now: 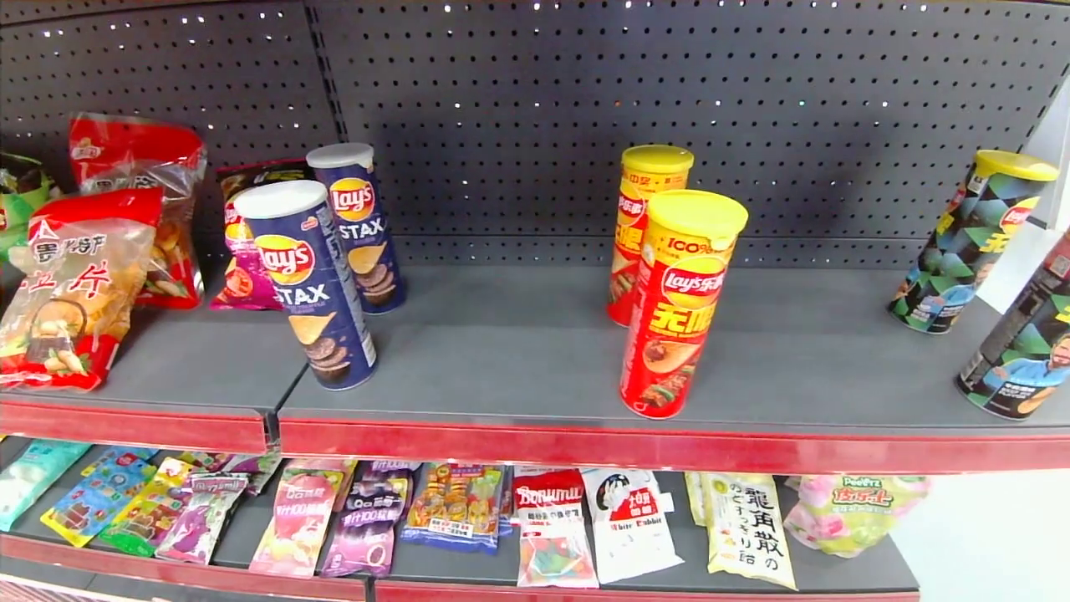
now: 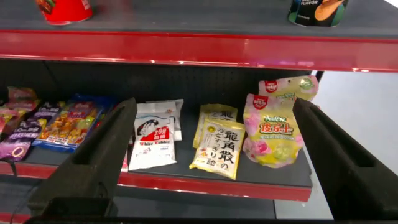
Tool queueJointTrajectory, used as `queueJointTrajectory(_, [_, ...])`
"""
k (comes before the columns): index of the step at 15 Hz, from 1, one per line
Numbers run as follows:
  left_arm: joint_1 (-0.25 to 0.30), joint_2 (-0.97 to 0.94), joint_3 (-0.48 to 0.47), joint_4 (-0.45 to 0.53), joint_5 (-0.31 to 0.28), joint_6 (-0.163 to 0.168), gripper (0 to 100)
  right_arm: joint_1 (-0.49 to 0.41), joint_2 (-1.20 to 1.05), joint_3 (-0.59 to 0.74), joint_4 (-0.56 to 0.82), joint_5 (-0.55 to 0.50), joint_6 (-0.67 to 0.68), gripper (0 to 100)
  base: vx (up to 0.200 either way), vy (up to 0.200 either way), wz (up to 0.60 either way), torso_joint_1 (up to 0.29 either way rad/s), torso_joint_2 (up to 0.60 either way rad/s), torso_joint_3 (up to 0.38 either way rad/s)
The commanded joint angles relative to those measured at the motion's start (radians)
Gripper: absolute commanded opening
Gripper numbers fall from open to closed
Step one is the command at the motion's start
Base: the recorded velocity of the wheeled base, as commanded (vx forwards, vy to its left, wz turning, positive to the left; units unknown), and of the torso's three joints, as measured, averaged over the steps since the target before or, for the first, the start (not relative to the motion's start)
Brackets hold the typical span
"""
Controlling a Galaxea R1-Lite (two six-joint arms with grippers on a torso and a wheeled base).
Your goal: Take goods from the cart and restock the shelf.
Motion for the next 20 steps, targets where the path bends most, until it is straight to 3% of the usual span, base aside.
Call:
queueJointTrajectory(1, [0.000,0.003,0.000,0.000,0.000,0.000,100,0.000,0.003,-0.002,0.000,0.000,0.002,100,0.000,0.000,0.00,0.000,0.00,0.000])
queueJointTrajectory(10, [0.000,0.003,0.000,0.000,0.000,0.000,100,0.000,-0.002,0.000,-0.009,0.023,0.022,100,0.000,0.000,0.00,0.000,0.00,0.000])
queueJointTrajectory(11, [0.000,0.003,0.000,0.000,0.000,0.000,100,0.009,0.017,-0.101,-0.053,0.071,0.087,100,0.000,0.000,0.00,0.000,0.00,0.000])
queueJointTrajectory(12, [0.000,0.003,0.000,0.000,0.000,0.000,100,0.025,0.144,-0.259,-0.041,0.095,0.169,100,0.000,0.000,0.00,0.000,0.00,0.000])
queueJointTrajectory(14, [0.000,0.003,0.000,0.000,0.000,0.000,100,0.069,0.334,-0.423,-0.006,0.098,0.125,100,0.000,0.000,0.00,0.000,0.00,0.000])
queueJointTrajectory(16, [0.000,0.003,0.000,0.000,0.000,0.000,100,0.178,0.547,-0.456,0.003,0.082,0.018,100,0.000,0.000,0.00,0.000,0.00,0.000])
queueJointTrajectory(18, [0.000,0.003,0.000,0.000,0.000,0.000,100,0.319,0.778,-0.505,-0.009,-0.007,0.018,100,0.000,0.000,0.00,0.000,0.00,0.000])
queueJointTrajectory(20, [0.000,0.003,0.000,0.000,0.000,0.000,100,0.356,1.006,-0.594,-0.049,-0.076,0.042,100,0.000,0.000,0.00,0.000,0.00,0.000])
